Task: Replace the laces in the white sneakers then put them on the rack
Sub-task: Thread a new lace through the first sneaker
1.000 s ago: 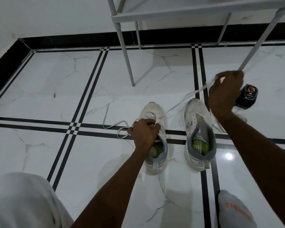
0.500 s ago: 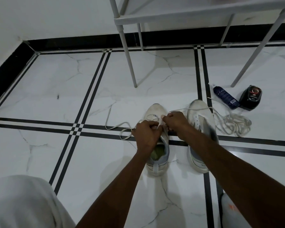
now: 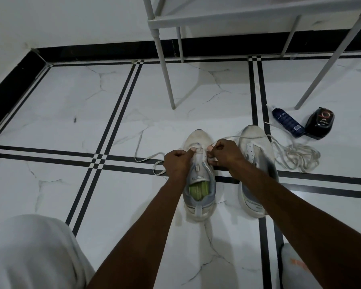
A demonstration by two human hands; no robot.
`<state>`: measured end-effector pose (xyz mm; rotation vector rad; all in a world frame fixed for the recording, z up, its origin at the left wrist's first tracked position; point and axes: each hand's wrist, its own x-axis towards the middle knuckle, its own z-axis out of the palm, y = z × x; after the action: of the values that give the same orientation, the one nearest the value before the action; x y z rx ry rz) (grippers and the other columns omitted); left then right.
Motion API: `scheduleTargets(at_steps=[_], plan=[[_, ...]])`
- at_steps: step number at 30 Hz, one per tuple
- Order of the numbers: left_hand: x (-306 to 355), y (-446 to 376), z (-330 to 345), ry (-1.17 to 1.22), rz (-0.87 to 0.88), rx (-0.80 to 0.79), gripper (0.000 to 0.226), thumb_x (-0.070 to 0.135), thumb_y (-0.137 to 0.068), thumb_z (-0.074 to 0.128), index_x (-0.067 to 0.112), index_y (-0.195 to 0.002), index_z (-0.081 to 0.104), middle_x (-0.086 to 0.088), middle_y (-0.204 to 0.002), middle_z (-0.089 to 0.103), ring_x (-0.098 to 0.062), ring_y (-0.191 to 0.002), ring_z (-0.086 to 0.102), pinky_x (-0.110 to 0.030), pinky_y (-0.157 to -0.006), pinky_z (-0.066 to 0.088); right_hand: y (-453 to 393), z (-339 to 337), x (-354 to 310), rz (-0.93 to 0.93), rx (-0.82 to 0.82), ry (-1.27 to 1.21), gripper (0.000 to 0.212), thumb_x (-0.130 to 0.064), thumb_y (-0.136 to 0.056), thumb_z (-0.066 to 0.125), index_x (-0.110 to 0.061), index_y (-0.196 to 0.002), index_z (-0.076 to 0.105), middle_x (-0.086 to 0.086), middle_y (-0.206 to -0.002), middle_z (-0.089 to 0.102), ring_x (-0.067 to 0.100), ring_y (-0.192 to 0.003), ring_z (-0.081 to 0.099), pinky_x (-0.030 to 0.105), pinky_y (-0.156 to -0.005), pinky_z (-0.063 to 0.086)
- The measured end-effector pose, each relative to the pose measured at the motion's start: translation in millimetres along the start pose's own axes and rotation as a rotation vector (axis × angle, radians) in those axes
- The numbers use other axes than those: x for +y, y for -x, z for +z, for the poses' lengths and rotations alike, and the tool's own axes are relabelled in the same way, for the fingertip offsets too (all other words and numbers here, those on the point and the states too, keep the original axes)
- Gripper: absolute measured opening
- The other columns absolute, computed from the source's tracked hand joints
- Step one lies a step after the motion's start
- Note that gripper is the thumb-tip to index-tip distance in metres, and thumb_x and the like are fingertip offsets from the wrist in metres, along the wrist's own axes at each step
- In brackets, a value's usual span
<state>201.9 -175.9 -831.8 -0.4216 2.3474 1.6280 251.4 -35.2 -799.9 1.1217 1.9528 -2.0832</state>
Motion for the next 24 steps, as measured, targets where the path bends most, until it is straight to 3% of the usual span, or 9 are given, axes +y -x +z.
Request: scheduleTargets(at_steps=[3,6,9,12,14,18,22,24], plan=[[-3.0,-1.7,0.3,0.074,0.047,0.024,0.029,0.029,-0.077,0.087,0.011,-0.071,0.066,0.000,-0.066,0.064,-0.015,-0.063,0.058,-0.029,-0.068,0.049,5.9,-0.2,-7.5,0.031,-0.004,-0.048,0.024,-0.006,-0.101,0.054,0.001,-0.078,0.051,0.017,-0.078,0.064,0.021,-0.064,0.062,0.038,-0.064,0.059],[-6.6,0.2,-0.7,0.085,0.111,0.109,0.024,0.024,-0.096,0.068,0.014,-0.079,0.053,-0.006,-0.078,0.068,-0.023,-0.073,0.065,-0.036,-0.074,0.053,8.6,-3.2,-13.0,0.167,-0.068,-0.256,0.048,-0.017,-0.109,0.029,0.000,-0.071,0.053,0.017,-0.076,0.061,0.025,-0.070,0.059,0.039,-0.075,0.058],[-8.2,1.7,-1.1,0.118,0.036,0.143,0.026,0.033,-0.104,0.053,0.012,-0.088,0.050,-0.013,-0.091,0.070,-0.031,-0.087,0.069,-0.043,-0.083,0.056,3.5,-11.6,-7.4,0.230,-0.167,-0.318,0.060,-0.027,-0.111,0.020,0.004,-0.078,0.059,0.011,-0.063,0.070,0.020,-0.060,0.070,0.026,-0.060,0.059],[-10.5,4.7,-3.7,0.130,0.030,0.084,0.034,0.040,-0.102,0.056,0.008,-0.094,0.058,-0.009,-0.092,0.073,-0.026,-0.088,0.070,-0.039,-0.084,0.056,1.7,-8.5,-6.2,0.149,-0.071,-0.199,0.042,-0.026,-0.109,0.034,0.002,-0.087,0.056,0.013,-0.074,0.073,0.020,-0.063,0.072,0.029,-0.057,0.061],[-11.9,6.5,-5.9,0.134,0.067,0.022,0.034,0.044,-0.096,0.065,0.011,-0.089,0.068,-0.004,-0.087,0.075,-0.022,-0.086,0.070,-0.036,-0.083,0.056,1.1,-3.5,-2.8,0.061,0.001,-0.145,0.029,-0.028,-0.102,0.054,-0.003,-0.088,0.056,0.020,-0.086,0.071,0.025,-0.073,0.069,0.034,-0.066,0.061],[-11.4,4.9,-7.9,0.113,0.088,-0.069,0.029,0.041,-0.088,0.076,0.015,-0.076,0.072,0.000,-0.075,0.073,-0.012,-0.072,0.065,-0.033,-0.077,0.054,4.8,-1.9,4.7,0.021,-0.079,-0.034,0.025,-0.013,-0.081,0.082,-0.002,-0.098,0.068,0.016,-0.090,0.071,0.021,-0.075,0.065,0.032,-0.073,0.059],[-12.2,4.4,-11.5,0.130,0.130,-0.079,0.030,0.028,-0.088,0.077,0.005,-0.075,0.064,-0.009,-0.072,0.067,-0.014,-0.067,0.058,-0.039,-0.073,0.052,5.6,-2.5,5.2,-0.054,0.005,0.031,0.021,0.003,-0.085,0.072,-0.006,-0.077,0.055,0.020,-0.088,0.068,0.025,-0.067,0.068,0.046,-0.076,0.061],[-13.5,2.8,-11.9,0.136,0.123,-0.046,0.032,0.031,-0.092,0.073,0.004,-0.079,0.061,-0.018,-0.081,0.070,-0.021,-0.072,0.063,-0.047,-0.079,0.055,5.2,-1.1,-1.3,0.010,-0.016,-0.074,0.014,-0.003,-0.089,0.060,-0.005,-0.080,0.049,0.024,-0.090,0.064,0.027,-0.066,0.065,0.045,-0.071,0.060]])
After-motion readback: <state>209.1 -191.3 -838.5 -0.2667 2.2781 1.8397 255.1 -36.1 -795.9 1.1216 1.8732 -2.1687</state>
